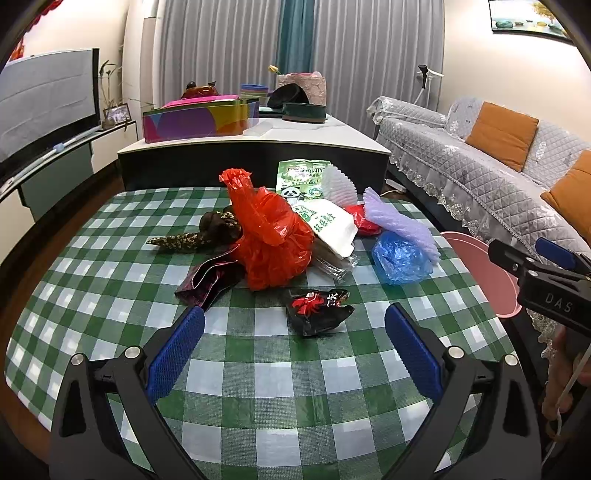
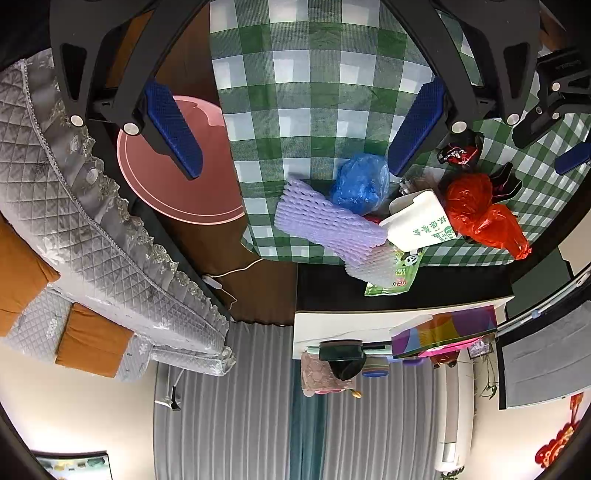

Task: Collect trash

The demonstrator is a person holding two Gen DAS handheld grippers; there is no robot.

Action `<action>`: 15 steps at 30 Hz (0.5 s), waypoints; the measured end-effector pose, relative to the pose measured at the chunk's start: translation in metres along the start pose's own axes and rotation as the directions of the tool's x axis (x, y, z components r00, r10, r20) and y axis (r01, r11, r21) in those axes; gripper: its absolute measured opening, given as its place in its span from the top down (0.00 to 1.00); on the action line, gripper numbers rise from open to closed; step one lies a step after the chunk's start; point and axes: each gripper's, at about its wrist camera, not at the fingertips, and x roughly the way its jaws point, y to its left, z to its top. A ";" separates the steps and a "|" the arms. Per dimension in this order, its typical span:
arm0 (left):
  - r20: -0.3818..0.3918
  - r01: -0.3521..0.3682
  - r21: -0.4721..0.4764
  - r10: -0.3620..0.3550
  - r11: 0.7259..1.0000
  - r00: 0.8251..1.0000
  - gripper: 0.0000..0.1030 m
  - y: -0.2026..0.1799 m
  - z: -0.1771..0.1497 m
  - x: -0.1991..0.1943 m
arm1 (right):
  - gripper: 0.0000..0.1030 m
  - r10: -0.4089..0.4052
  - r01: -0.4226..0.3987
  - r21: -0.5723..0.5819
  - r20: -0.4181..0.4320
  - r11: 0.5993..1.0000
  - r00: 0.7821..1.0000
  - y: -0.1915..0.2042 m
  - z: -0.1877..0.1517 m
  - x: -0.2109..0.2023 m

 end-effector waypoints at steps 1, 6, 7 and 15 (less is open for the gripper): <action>0.000 0.000 0.000 0.000 1.000 1.000 0.08 0.000 0.000 0.000 | 0.05 0.000 0.000 0.000 0.000 1.000 1.000 0.000 0.000 0.000; 0.001 0.000 0.000 0.000 1.000 1.000 0.08 -0.001 0.000 0.001 | 0.05 0.001 -0.001 0.000 -0.002 1.000 1.000 0.001 0.000 0.001; 0.001 0.000 0.000 0.000 1.000 1.000 0.08 -0.001 0.000 0.001 | 0.05 0.002 -0.002 0.000 -0.001 1.000 1.000 0.001 0.000 0.001; 0.001 0.000 0.000 0.000 1.000 1.000 0.08 -0.001 0.000 0.002 | 0.05 0.002 -0.002 -0.001 0.001 1.000 1.000 0.003 0.000 0.002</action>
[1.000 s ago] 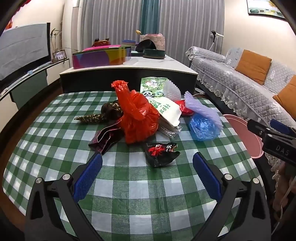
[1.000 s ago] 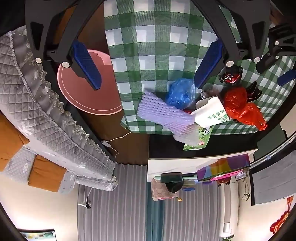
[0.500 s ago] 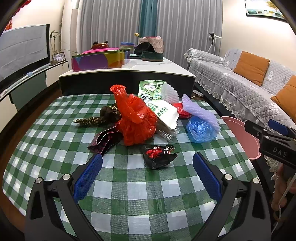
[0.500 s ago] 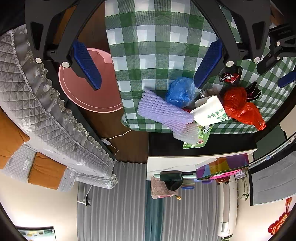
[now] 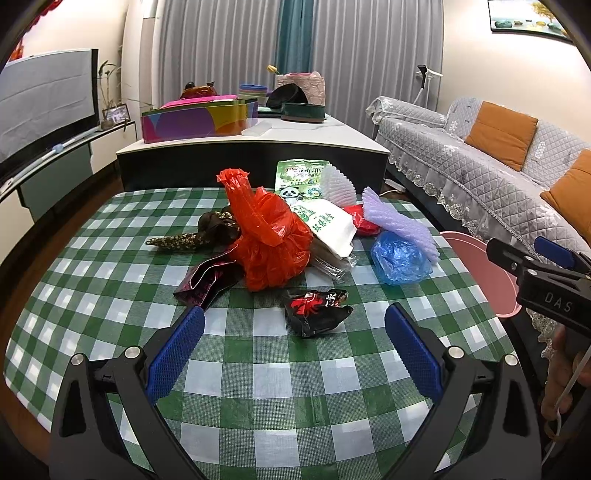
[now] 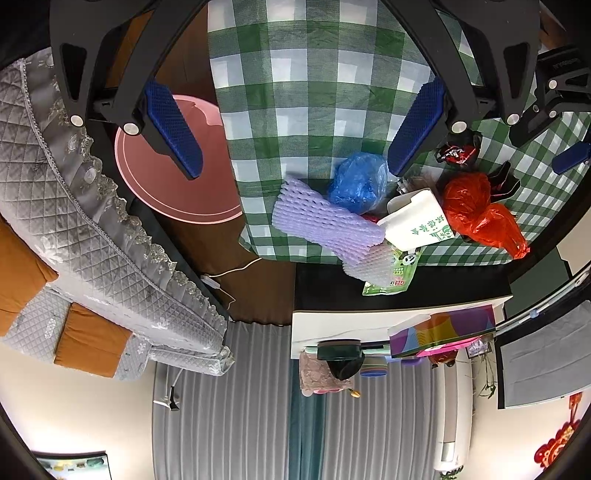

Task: Collect trash

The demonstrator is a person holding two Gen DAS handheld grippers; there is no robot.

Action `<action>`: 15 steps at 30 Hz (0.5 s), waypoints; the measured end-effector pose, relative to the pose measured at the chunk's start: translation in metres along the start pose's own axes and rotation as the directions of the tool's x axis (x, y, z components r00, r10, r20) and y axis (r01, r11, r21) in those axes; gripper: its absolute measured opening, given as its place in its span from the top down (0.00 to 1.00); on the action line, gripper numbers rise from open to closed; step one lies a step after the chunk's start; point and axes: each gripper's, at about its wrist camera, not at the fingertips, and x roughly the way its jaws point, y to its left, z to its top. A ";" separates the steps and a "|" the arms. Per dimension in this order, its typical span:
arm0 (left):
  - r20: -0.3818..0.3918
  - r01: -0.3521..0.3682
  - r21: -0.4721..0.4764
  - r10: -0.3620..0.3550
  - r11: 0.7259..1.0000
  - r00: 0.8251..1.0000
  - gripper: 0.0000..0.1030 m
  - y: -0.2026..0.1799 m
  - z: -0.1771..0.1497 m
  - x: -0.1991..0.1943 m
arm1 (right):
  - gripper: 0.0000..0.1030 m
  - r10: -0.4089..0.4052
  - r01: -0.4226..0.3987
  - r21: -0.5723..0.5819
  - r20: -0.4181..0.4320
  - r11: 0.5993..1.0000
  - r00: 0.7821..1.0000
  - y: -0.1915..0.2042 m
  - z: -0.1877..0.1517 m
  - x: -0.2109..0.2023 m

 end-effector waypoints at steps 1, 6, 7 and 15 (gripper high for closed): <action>0.000 0.000 0.000 0.000 1.000 1.000 0.08 0.000 0.000 0.000 | 0.05 0.000 0.000 0.000 0.000 1.000 1.000 0.000 0.000 0.000; 0.000 0.000 -0.001 0.000 1.000 1.000 0.08 0.000 0.000 0.000 | 0.05 0.002 -0.002 -0.001 0.001 1.000 1.000 0.002 0.000 0.001; 0.000 0.000 -0.001 0.000 1.000 1.000 0.08 0.000 0.000 0.000 | 0.05 0.003 -0.003 0.000 0.000 1.000 1.000 0.003 0.000 0.001; 0.001 0.001 0.001 -0.001 1.000 1.000 0.08 -0.001 0.000 0.000 | 0.05 0.006 -0.006 0.000 0.002 1.000 1.000 0.007 0.000 0.002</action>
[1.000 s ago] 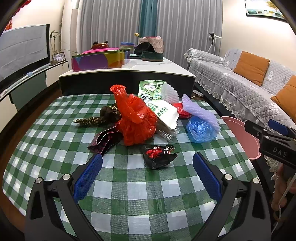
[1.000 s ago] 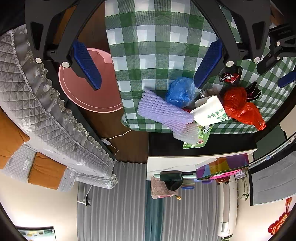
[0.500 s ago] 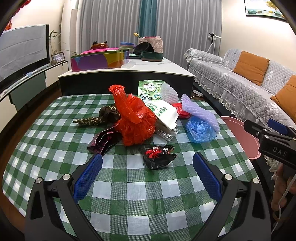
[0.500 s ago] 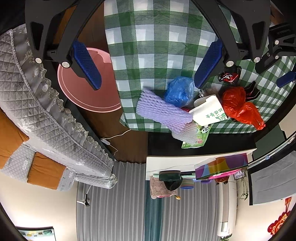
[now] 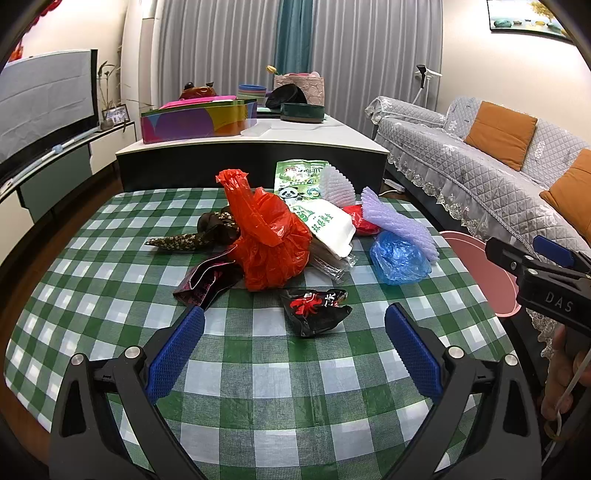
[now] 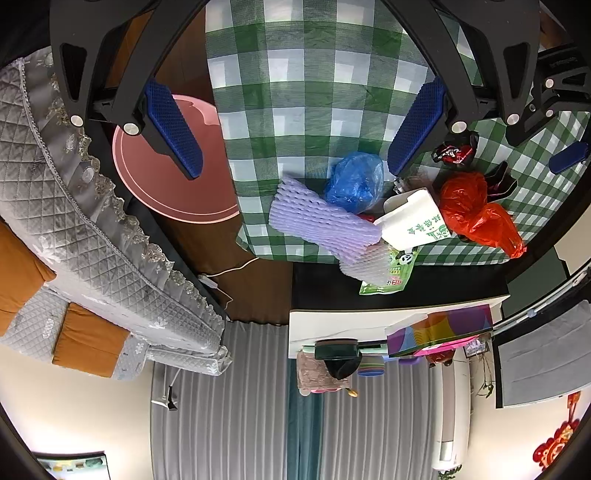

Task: Collect trash

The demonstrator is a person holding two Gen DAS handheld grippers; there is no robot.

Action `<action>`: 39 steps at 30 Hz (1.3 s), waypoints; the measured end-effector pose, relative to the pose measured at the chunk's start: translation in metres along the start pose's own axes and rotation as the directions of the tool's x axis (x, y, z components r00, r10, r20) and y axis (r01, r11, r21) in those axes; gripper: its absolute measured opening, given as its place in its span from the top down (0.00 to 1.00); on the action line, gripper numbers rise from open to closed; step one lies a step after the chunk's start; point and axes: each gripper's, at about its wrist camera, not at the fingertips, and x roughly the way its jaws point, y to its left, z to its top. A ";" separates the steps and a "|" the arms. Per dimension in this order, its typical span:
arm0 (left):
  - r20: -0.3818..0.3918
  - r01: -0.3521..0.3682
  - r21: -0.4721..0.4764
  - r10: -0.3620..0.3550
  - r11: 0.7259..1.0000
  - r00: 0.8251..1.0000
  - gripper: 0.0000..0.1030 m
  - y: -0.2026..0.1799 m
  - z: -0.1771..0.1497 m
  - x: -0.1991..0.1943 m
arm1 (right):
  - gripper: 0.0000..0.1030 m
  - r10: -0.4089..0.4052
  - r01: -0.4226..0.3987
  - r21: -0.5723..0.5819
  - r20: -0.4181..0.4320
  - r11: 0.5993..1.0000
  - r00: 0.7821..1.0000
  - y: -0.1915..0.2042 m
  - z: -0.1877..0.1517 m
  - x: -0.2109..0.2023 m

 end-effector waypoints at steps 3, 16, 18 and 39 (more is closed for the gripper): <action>0.001 0.000 0.000 0.000 1.000 1.000 0.08 0.000 0.000 0.000 | 0.05 0.002 -0.002 -0.001 0.001 1.000 1.000 0.000 0.000 -0.001; 0.003 0.001 0.002 -0.001 1.000 1.000 0.08 -0.001 0.000 0.001 | 0.05 0.014 -0.014 -0.002 0.003 1.000 1.000 0.005 -0.001 0.000; 0.002 0.001 0.003 -0.001 1.000 1.000 0.08 -0.001 0.000 0.000 | 0.05 0.017 -0.017 -0.001 0.003 1.000 1.000 0.006 -0.001 -0.001; 0.040 -0.108 0.051 0.106 0.993 0.994 0.16 0.021 0.016 0.017 | 0.31 0.161 -0.155 0.075 -0.085 0.985 0.983 0.014 0.005 0.045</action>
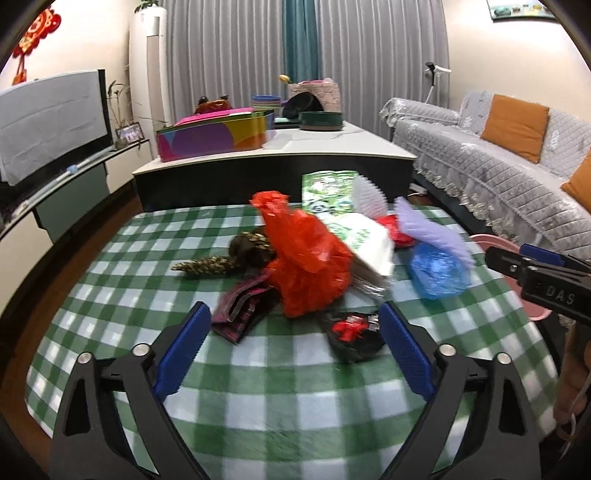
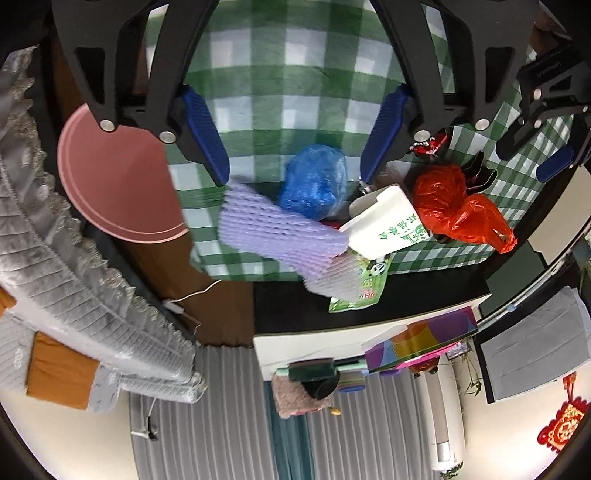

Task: Collect trash
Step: 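Grasp the blue plastic bag with the right gripper while the left gripper grasps a dark packet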

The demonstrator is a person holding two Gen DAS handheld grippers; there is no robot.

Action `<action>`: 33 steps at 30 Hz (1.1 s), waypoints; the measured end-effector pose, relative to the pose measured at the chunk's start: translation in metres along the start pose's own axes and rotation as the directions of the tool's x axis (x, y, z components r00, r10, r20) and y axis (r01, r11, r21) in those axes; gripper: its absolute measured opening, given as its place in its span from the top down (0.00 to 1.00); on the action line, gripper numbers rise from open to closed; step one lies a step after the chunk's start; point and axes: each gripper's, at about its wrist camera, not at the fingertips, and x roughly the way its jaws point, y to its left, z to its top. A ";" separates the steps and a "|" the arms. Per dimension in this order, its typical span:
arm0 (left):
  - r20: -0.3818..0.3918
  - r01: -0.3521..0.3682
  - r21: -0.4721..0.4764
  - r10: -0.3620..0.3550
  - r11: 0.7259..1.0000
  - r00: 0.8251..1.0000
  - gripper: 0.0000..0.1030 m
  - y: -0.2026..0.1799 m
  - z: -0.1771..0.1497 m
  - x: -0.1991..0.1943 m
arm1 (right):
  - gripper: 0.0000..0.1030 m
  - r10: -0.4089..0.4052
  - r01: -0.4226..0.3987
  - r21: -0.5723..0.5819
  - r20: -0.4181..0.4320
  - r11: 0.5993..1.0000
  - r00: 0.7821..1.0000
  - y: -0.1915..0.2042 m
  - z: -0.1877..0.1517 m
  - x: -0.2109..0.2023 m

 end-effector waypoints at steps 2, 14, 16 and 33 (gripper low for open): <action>-0.012 -0.017 -0.017 0.017 1.000 1.000 0.21 0.010 0.003 0.009 | 0.32 0.010 -0.010 0.004 -0.013 1.000 1.000 0.002 0.001 0.010; -0.170 -0.048 -0.074 0.035 0.996 0.985 0.45 0.047 -0.001 0.067 | 0.39 0.042 -0.032 0.069 -0.139 0.997 0.989 0.001 0.000 0.069; -0.189 -0.044 -0.078 0.028 0.996 0.982 0.48 0.049 -0.002 0.073 | 0.45 0.042 -0.030 0.078 -0.155 0.996 0.987 0.000 -0.001 0.075; -0.176 -0.007 -0.119 -0.014 0.993 0.984 0.94 0.057 0.006 0.061 | 0.99 0.136 -0.132 0.038 -0.118 0.990 0.984 0.012 0.003 0.055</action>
